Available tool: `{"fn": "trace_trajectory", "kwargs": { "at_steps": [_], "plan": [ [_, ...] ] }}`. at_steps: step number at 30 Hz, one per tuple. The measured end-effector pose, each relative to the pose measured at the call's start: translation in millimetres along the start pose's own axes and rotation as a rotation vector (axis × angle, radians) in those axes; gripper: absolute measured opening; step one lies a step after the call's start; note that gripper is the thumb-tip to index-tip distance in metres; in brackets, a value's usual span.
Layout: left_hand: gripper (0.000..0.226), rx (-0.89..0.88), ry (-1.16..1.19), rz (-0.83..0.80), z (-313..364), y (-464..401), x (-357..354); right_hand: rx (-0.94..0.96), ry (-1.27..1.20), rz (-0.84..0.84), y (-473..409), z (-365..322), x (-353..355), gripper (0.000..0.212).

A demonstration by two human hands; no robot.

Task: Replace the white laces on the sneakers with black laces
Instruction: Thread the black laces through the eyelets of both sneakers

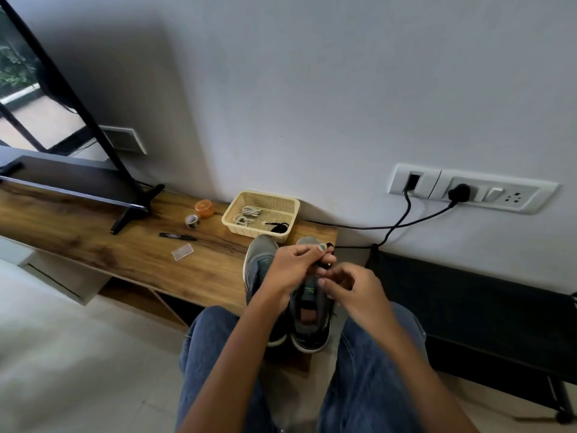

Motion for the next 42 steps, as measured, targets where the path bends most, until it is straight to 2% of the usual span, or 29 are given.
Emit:
{"fn": "trace_trajectory", "kwargs": {
  "at_steps": [2,5,12,17,19,21,23,26,29,31,32,34,37,39,42],
  "plan": [
    [0.017,0.015,0.007,-0.007,-3.5,-1.5,-2.4,-0.042,-0.080,0.113,3.5,9.0,8.5,0.013],
    [0.020,0.052,0.049,-0.015,-8.9,-0.6,-4.2,-0.055,-0.191,0.147,5.1,12.4,8.0,0.018],
    [0.020,0.087,0.105,-0.012,-15.6,-2.9,-1.0,-0.009,-0.002,0.106,4.2,16.9,4.4,0.006],
    [0.011,0.059,0.061,0.031,-19.6,-6.5,2.4,-0.044,-0.005,0.255,6.4,26.7,15.4,0.015],
    [0.011,0.031,-0.021,0.062,-24.5,-9.7,3.4,-0.082,-0.129,0.324,6.8,36.9,17.9,0.020],
    [0.011,0.011,-0.103,0.108,-32.8,-11.2,4.8,-0.162,-0.355,0.424,9.6,50.5,15.7,0.020],
    [0.014,-0.007,-0.193,0.132,-44.9,-14.0,2.9,-0.241,-0.482,0.578,15.8,66.8,17.4,0.016],
    [0.015,-0.025,-0.401,0.123,-65.1,-19.7,-7.3,-0.350,-0.613,0.948,33.9,99.2,36.8,0.017],
    [0.015,-0.082,-0.578,0.263,-72.4,-26.4,2.6,-0.298,-0.629,1.246,40.3,114.0,80.6,0.025],
    [0.020,-0.158,-0.719,0.424,-67.8,-29.3,14.7,-0.188,-0.580,1.304,28.2,113.3,109.0,0.029],
    [0.025,-0.192,-0.775,0.490,-64.5,-31.3,19.7,-0.137,-0.552,1.266,16.7,109.5,116.2,0.028],
    [0.035,-0.219,-0.840,0.581,-59.7,-39.9,25.8,-0.099,-0.524,1.053,-16.8,105.5,106.3,0.027],
    [0.041,-0.279,-0.976,0.669,-47.6,-52.4,23.0,-0.169,-0.401,0.522,-63.3,98.6,41.5,0.021],
    [0.043,-0.225,-1.009,0.659,-46.7,-66.7,21.9,-0.162,-0.268,0.244,-83.5,102.5,-5.2,0.019],
    [0.032,-0.062,-1.029,0.599,-53.3,-90.3,24.5,-0.118,-0.109,0.065,-101.0,118.2,-50.2,0.018]
  ]
}}
Point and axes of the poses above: each hand's wrist, its own y-axis away from the middle knuckle, its own x-axis out of the back of the hand, z = x × y, the point moved 10 cm from there along -y, towards the middle knuckle, and after that the axes turned 14 degrees about x, right-handed, at the moved point
